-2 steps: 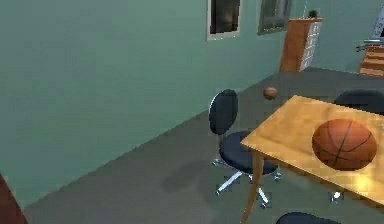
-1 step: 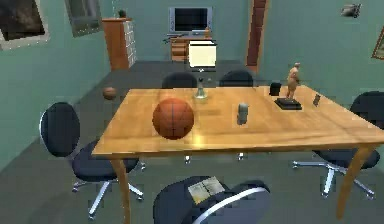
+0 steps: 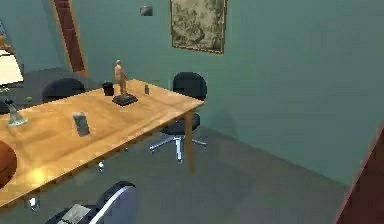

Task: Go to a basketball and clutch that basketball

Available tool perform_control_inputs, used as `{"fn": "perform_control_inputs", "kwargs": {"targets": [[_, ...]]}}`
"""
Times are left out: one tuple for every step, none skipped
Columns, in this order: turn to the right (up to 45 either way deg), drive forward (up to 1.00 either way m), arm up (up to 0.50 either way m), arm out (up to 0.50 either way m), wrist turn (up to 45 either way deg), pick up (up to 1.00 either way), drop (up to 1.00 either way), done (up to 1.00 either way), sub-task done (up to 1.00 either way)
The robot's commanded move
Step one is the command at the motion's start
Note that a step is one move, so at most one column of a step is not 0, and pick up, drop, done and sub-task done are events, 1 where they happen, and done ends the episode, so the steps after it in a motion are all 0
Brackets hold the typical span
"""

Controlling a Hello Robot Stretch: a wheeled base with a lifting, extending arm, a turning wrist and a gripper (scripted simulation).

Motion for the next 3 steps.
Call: {"fn": "perform_control_inputs", "kwargs": {"targets": [[0.0,0.8,0.0,0.0,0.0,0.0,0.0,0.0,0.0],[-15.0,0.0,0.0,0.0,0.0,0.0,0.0,0.0,0.0],[0.0,0.15,0.0,0.0,0.0,0.0,0.0,0.0,0.0]]}}
